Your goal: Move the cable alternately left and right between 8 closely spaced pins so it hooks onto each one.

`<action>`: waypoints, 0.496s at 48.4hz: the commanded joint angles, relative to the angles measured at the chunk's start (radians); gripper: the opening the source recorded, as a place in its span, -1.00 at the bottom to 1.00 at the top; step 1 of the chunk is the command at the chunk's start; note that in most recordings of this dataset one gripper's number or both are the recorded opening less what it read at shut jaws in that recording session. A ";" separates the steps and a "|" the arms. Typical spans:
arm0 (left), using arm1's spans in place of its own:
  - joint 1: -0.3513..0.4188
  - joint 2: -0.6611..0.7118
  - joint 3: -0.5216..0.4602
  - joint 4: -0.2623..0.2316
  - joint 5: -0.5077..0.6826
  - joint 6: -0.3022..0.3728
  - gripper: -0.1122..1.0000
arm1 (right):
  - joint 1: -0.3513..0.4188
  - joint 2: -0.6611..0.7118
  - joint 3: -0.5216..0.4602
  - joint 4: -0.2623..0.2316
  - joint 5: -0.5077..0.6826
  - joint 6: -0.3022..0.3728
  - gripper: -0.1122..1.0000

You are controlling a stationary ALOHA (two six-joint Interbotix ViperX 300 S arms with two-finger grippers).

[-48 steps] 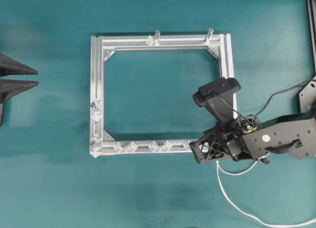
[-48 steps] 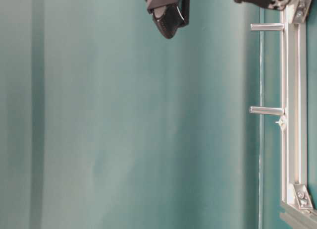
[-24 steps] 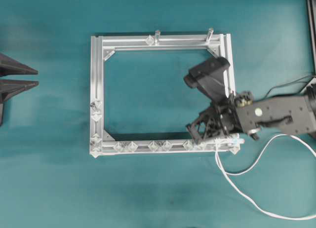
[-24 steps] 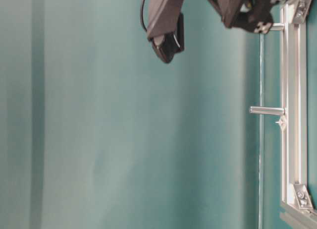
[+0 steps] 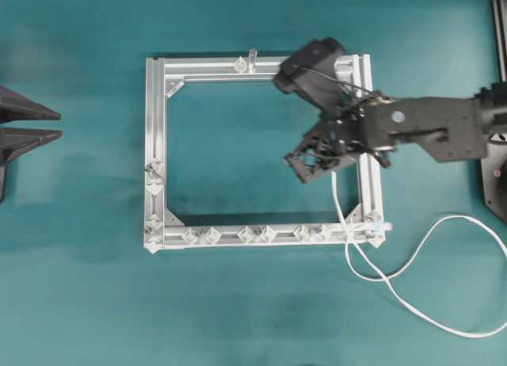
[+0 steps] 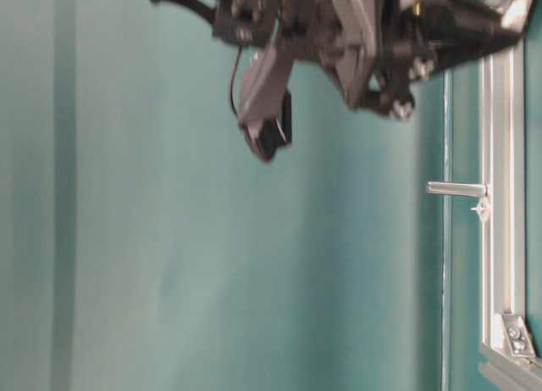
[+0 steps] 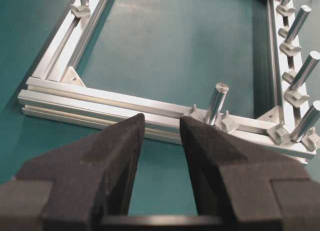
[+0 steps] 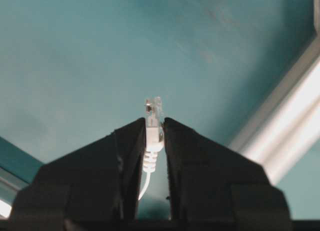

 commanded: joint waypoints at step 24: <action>0.003 0.006 -0.011 0.005 -0.011 -0.008 -0.11 | 0.075 0.135 -0.222 0.074 0.009 -0.012 -0.53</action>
